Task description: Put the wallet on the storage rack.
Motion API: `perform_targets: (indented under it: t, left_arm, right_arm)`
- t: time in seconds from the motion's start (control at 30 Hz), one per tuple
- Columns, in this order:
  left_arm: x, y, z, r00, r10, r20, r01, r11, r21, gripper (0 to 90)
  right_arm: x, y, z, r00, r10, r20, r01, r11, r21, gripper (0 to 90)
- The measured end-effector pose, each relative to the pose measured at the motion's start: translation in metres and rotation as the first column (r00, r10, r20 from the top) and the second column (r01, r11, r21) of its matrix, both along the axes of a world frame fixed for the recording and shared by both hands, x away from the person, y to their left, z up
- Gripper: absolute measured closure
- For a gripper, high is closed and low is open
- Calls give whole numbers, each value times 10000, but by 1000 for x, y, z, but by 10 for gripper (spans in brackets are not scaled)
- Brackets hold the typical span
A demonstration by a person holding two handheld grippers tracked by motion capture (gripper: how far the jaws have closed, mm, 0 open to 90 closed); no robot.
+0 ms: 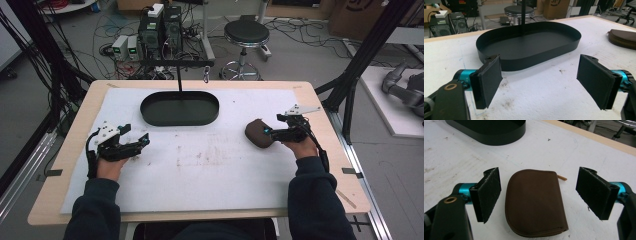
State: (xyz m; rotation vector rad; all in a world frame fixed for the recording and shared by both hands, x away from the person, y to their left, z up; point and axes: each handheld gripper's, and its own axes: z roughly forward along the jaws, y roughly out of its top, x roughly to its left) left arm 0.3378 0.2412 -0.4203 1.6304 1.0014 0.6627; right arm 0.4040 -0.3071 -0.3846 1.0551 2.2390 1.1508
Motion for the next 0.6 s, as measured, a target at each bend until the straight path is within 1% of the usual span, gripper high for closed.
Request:
perform_targets:
  t: [0.13,0.17,0.2,0.23,0.37,0.47,0.53,0.6]
  left_arm:
    - [-1,0,-1,10000,-8,-41,8,10000,15,198]
    - [-2,0,-1,10000,-30,-70,31,10000,73,200]
    - [-2,0,-2,10000,-37,-81,38,9999,128,200]
    - [-2,0,-2,10000,-6,-75,7,9999,142,200]
    - [-3,-1,-1,10000,16,-60,-15,9999,132,200]
    - [-3,-4,-1,9999,-80,-79,82,9997,237,200]
    - [-3,-6,-1,9999,-116,-73,118,9996,268,200]
    - [-3,-7,-1,9999,-142,-83,145,9994,308,201]
  right_arm:
    - [2,-2,-4,9998,-56,-195,55,10000,-49,204]
    - [5,-3,-8,9992,-151,-379,150,9999,-43,204]
    - [5,-3,-8,9992,-151,-379,150,9999,-43,204]
    - [7,-3,-10,9983,-223,-538,221,9997,-46,204]
    - [10,-4,-18,9959,-180,-882,174,9998,-71,205]
    - [12,-5,-27,9914,-210,-1294,181,9996,-235,205]
    - [14,-5,-32,9893,-312,-1426,258,9989,-399,205]
    - [17,-6,-35,9868,-428,-1564,364,9984,-435,205]
